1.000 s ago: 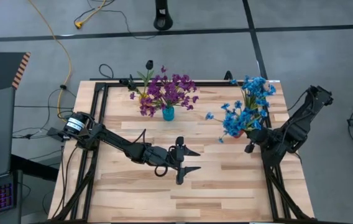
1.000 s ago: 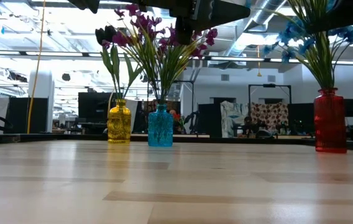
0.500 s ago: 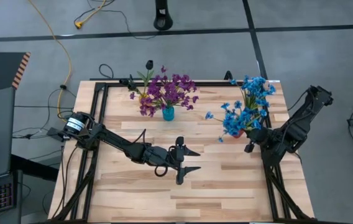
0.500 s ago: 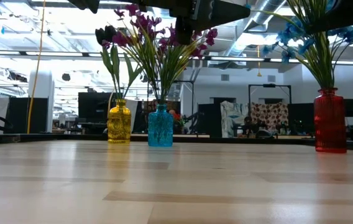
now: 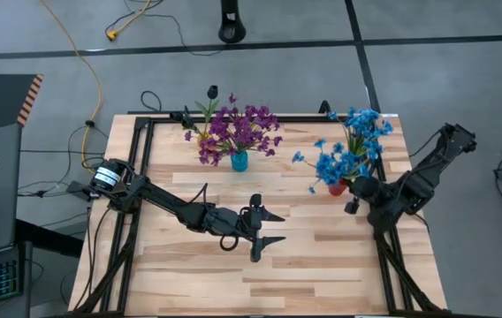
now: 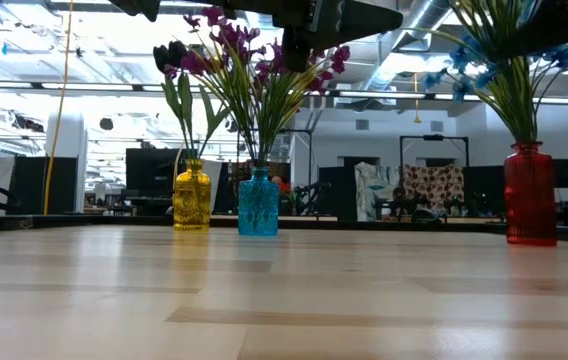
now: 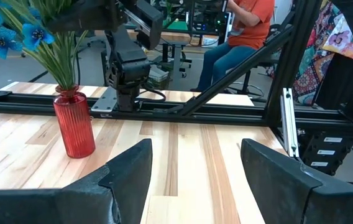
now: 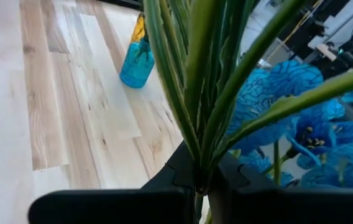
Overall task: Sort flowers into vase by color
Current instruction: Put the blue flower into the red vase
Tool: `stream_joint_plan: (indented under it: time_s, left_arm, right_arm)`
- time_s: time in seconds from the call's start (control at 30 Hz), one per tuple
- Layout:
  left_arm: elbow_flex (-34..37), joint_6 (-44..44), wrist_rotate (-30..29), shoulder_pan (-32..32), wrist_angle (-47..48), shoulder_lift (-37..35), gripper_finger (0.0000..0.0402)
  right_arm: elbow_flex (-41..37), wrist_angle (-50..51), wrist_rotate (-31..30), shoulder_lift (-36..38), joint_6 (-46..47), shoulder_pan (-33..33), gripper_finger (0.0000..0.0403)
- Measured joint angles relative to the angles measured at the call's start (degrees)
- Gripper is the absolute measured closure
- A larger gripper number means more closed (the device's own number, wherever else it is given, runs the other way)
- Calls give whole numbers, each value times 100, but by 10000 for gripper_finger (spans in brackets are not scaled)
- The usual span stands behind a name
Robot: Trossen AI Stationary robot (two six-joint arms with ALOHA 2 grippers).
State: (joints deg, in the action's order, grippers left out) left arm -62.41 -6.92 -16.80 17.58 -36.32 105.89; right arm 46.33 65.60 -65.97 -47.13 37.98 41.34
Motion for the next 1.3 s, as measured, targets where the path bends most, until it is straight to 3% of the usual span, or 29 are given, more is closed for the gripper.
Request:
stream_joint_plan:
  time_s: [0.17, 0.43, 1.3]
  left_arm:
    - [0, 0, -2, 0, 0, 0, 168]
    - [0, 0, -2, 0, 0, 0, 168]
    - [0, 0, -2, 0, 0, 0, 168]
  right_arm:
    - [0, 28, 14, 0, 79, -112, 359]
    - [0, 335, 65, 0, 1013, -265, 359]
    - [-777, 277, 1093, -18, 3151, -367, 357]
